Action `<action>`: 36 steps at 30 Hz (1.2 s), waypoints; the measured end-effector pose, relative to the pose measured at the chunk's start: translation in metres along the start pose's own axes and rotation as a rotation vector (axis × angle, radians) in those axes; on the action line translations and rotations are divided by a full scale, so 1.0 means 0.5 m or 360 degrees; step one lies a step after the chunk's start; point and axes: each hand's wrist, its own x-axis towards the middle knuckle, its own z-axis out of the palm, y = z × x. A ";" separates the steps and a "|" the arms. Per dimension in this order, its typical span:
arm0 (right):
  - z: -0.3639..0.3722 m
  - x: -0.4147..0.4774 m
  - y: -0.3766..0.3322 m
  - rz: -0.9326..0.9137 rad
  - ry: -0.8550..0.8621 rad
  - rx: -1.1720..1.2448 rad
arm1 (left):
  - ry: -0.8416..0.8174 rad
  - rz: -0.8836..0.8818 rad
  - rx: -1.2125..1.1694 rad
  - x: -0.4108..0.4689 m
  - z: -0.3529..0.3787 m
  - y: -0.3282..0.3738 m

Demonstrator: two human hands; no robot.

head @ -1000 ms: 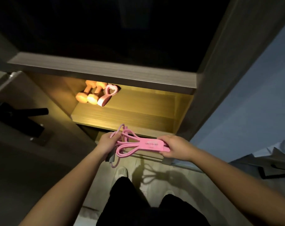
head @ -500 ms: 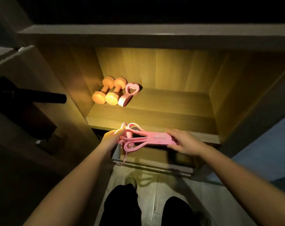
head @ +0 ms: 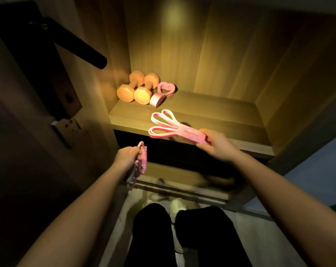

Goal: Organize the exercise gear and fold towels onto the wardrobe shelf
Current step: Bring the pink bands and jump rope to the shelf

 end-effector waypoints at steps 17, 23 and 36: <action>0.180 0.491 -0.081 -0.0146 -0.0134 -0.0084 | -0.0015 0.0048 0.0636 0.216 -0.045 -0.049; 0.201 0.500 -0.075 -0.0201 -0.0247 -0.0178 | 0.0052 -0.0086 0.0509 0.231 -0.048 -0.053; 0.201 0.505 -0.097 0.0050 -0.0064 -0.0365 | 0.0107 -0.0161 0.0464 0.228 -0.048 -0.042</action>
